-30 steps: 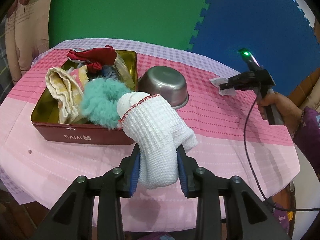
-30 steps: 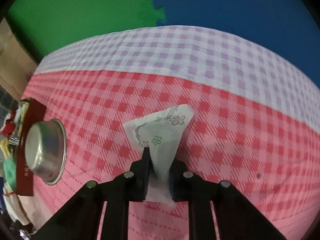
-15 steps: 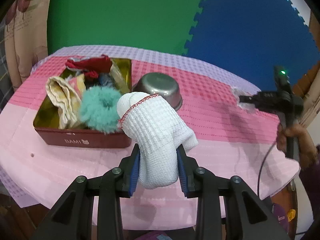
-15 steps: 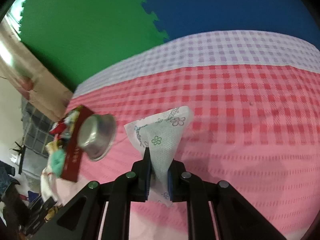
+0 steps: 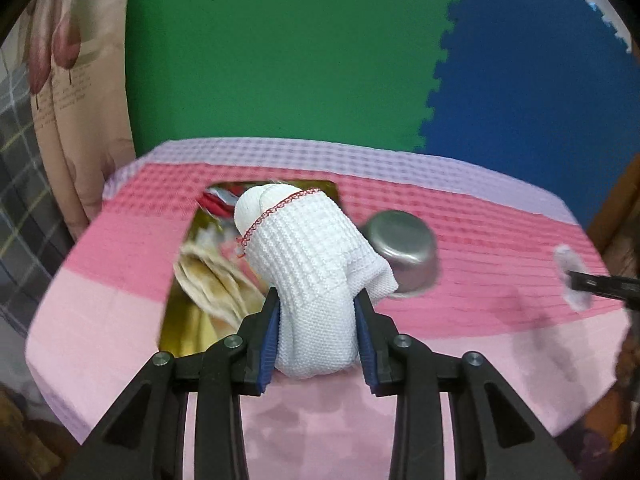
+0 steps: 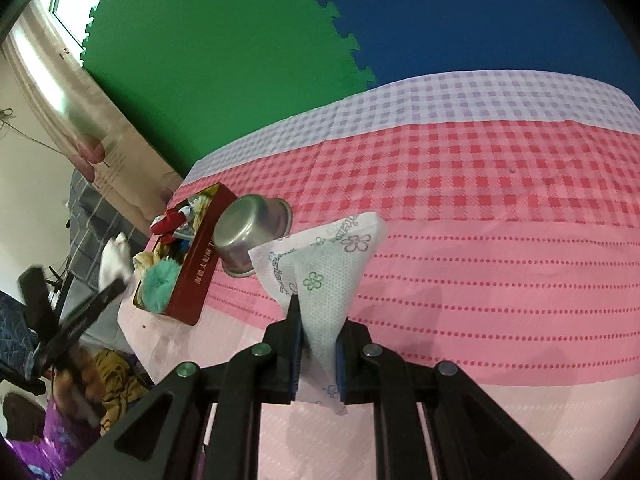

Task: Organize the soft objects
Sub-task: 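Lower the white sock into the red tin tray and open the left gripper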

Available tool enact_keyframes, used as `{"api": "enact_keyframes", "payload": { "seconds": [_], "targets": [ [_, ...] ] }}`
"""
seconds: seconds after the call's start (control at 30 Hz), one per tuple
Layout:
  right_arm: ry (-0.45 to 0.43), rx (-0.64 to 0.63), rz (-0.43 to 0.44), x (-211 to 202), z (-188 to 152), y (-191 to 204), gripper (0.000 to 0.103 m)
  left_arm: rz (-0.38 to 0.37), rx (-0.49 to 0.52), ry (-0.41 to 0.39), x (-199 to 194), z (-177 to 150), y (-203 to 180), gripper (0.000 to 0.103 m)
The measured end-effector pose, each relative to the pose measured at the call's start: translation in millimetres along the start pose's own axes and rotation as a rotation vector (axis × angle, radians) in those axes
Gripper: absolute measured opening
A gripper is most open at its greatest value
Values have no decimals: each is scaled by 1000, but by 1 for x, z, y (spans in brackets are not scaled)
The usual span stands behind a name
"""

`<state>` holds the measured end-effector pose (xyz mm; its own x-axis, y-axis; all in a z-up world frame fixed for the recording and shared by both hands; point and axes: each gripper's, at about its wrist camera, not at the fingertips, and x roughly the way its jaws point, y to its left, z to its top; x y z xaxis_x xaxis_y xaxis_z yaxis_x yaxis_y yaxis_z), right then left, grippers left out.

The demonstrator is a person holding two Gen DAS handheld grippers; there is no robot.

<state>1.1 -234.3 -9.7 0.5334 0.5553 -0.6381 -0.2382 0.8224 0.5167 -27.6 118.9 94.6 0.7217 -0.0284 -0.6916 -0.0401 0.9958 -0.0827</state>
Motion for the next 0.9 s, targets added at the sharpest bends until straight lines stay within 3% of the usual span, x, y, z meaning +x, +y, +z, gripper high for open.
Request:
{"api": "enact_keyframes", "payload": {
  "seconds": [0.07, 0.37, 0.4, 0.47, 0.53, 0.67, 0.73, 0.9],
  "targets": [
    [-3, 2, 3, -1, 0, 1, 13, 28, 15, 8, 18, 12, 10, 32],
    [20, -2, 12, 17, 1, 10, 13, -28, -40, 97, 96, 37, 42, 35],
    [22, -5, 13, 18, 1, 11, 13, -30, -33, 103, 101, 37, 40, 38],
    [24, -21, 13, 20, 1, 16, 13, -22, -29, 109, 112, 35, 38, 58],
    [22, -31, 19, 22, 1, 21, 13, -34, -10, 104, 117, 35, 35, 65],
    [21, -59, 29, 24, 3, 32, 13, 36, -58, 75, 103, 36, 36, 91],
    [26, -65, 40, 26, 5, 35, 13, 65, -85, 19, 81, 35, 39, 102],
    [35, -92, 89, 33, 7, 58, 13, 108, -139, -69, 23, 23, 50, 102]
  ]
}}
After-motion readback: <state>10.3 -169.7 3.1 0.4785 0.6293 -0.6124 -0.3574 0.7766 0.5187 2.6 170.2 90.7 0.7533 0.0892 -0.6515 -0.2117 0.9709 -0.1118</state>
